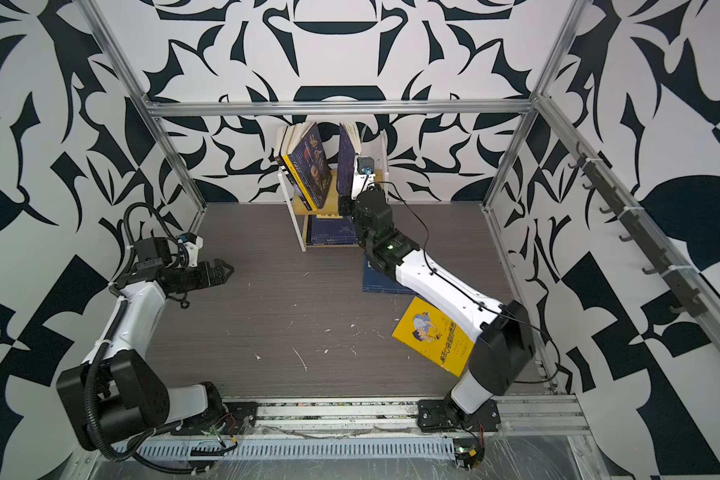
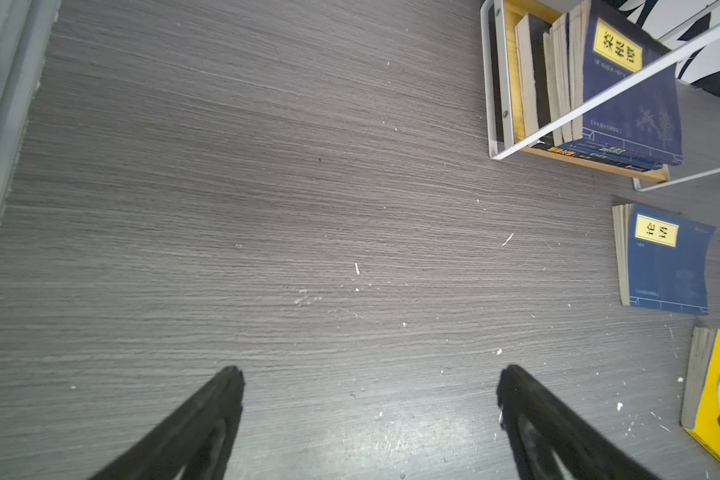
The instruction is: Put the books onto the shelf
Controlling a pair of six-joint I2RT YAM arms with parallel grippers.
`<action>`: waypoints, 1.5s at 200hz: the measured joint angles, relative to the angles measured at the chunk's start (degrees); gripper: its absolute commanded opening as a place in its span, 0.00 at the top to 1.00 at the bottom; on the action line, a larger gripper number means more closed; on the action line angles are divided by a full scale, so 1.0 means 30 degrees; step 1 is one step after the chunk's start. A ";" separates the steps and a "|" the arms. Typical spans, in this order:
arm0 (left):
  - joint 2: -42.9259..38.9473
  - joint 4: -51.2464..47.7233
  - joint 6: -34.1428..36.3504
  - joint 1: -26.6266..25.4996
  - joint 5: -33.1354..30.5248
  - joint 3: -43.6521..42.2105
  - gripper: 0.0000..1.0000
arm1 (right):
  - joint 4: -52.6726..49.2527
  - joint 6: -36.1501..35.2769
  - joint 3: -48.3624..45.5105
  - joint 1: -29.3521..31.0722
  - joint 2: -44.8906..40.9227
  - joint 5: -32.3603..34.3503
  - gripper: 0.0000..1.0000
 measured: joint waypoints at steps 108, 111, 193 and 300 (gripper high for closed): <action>0.0583 -0.0015 0.0015 -0.0714 0.0117 0.0546 0.01 | 0.0452 0.0095 0.7016 -0.0007 0.7941 0.2208 1.00; 0.0612 -0.0022 0.0015 -0.0743 0.0117 0.0546 0.01 | 0.0517 0.0117 0.7074 0.0000 0.8014 0.2208 1.00; 0.0976 -0.0022 0.0015 -0.0867 0.0277 0.0546 0.01 | 0.0452 -0.0153 0.8291 -0.0007 0.8947 0.0510 1.00; 0.1042 -0.0109 0.0189 -0.0954 0.0328 0.0554 0.00 | 0.1005 -0.1953 0.8255 -0.0029 0.9304 -0.2215 0.98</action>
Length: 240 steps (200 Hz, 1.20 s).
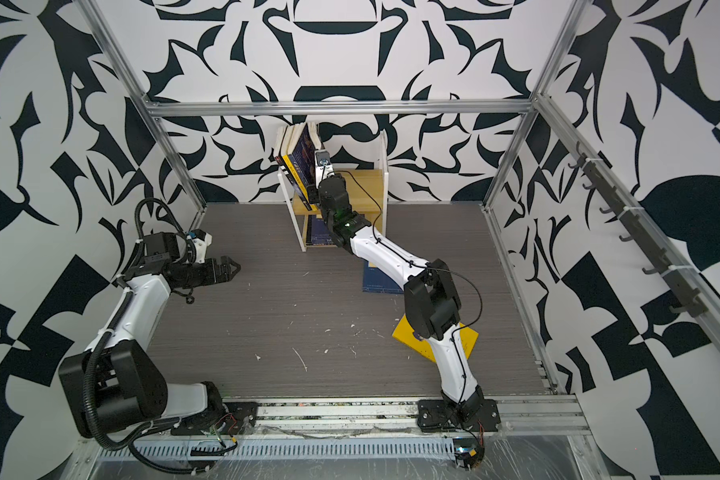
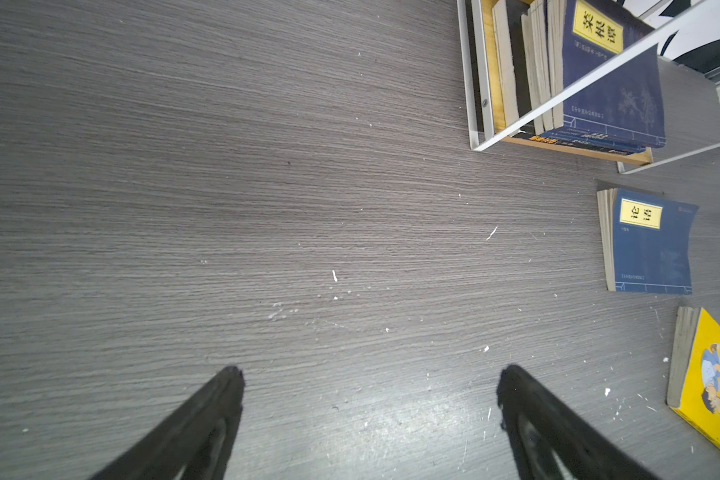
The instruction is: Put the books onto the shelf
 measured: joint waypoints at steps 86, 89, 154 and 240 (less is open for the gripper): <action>0.0000 -0.0029 0.0291 0.0000 -0.0080 0.0000 0.01 | 0.1049 -0.1472 -0.0379 -0.0153 0.0248 -0.1137 0.86; 0.0000 -0.0029 0.0299 0.0000 -0.0095 0.0000 0.00 | 0.1122 -0.1494 -0.0401 -0.0160 0.0248 -0.1180 0.84; 0.0000 -0.0029 0.0379 0.0007 -0.0270 0.0000 0.01 | 0.3249 -0.3432 -0.2390 -0.0342 0.0066 -0.3803 0.66; 0.0000 -0.0029 0.0423 0.0000 -0.0299 0.0000 0.01 | 0.4350 -0.5967 -0.8276 -0.0576 -0.3198 -0.6054 0.57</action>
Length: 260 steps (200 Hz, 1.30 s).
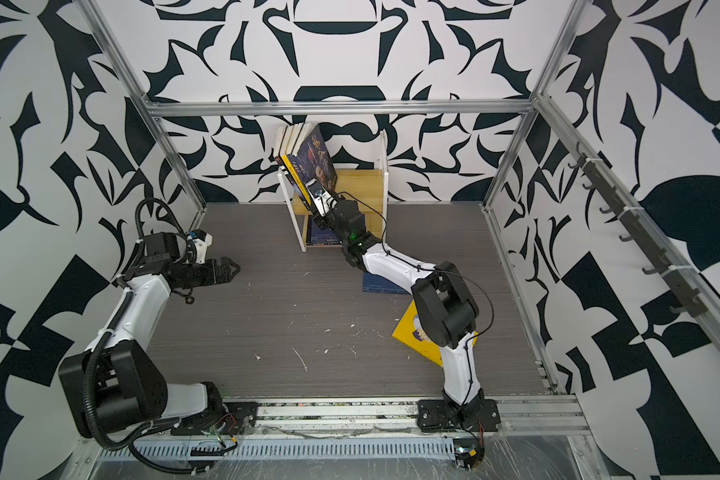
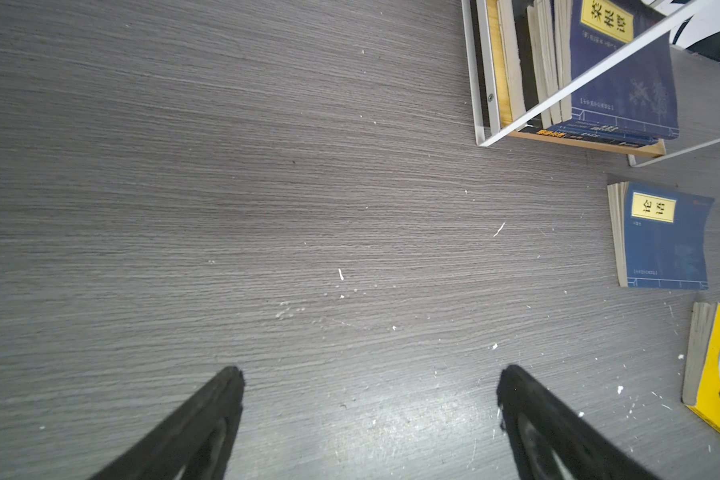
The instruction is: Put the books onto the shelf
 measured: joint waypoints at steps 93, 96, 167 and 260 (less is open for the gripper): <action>-0.0044 -0.0022 -0.0007 0.0000 0.0044 -0.0007 0.01 | -0.1938 0.1872 -0.1035 -0.1421 -0.1668 -0.0233 1.00; -0.0051 -0.0029 -0.0007 0.0000 0.0036 0.0000 0.00 | -0.2091 0.1880 -0.0801 -0.1494 -0.1530 -0.0109 1.00; -0.0350 -0.0197 -0.0007 0.0000 0.0073 0.0000 0.01 | -0.6062 0.3636 0.6156 -0.2608 0.3220 0.1996 1.00; -0.0466 -0.0284 -0.0007 -0.0029 0.0124 -0.0007 0.01 | -0.9005 0.6353 1.4316 -0.3082 0.9012 0.0845 1.00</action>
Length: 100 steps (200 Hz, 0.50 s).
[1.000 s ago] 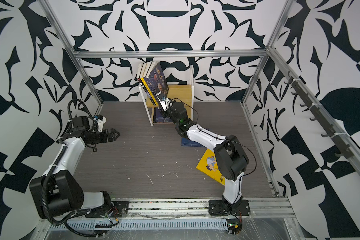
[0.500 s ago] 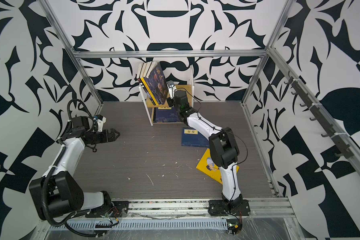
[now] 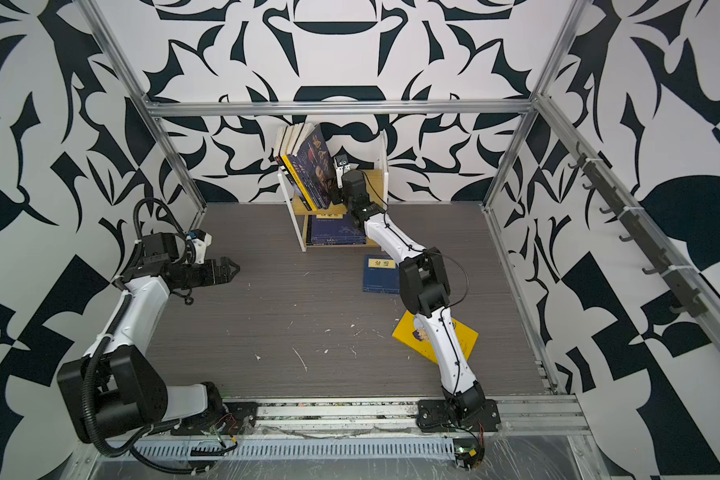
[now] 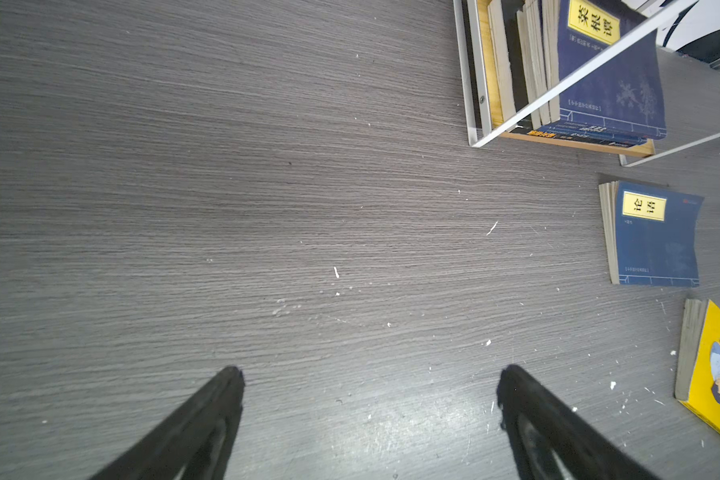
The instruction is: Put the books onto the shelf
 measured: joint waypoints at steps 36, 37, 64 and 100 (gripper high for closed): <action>-0.0095 0.0000 0.0007 -0.0007 0.0022 0.0000 0.01 | 0.0051 0.0408 0.2208 -0.0087 0.1472 -0.0721 1.00; -0.0102 0.0007 0.0007 -0.0007 0.0022 0.0000 0.01 | 0.0066 0.0430 0.2295 -0.0102 0.1537 -0.0758 1.00; -0.0117 0.0000 0.0007 -0.0007 0.0022 0.0000 0.00 | 0.0080 0.0444 0.3825 -0.0291 0.2528 -0.1348 1.00; -0.0131 0.0000 0.0007 -0.0044 0.0022 0.0000 0.01 | 0.0182 0.0306 0.4772 -0.0510 0.3169 -0.2426 1.00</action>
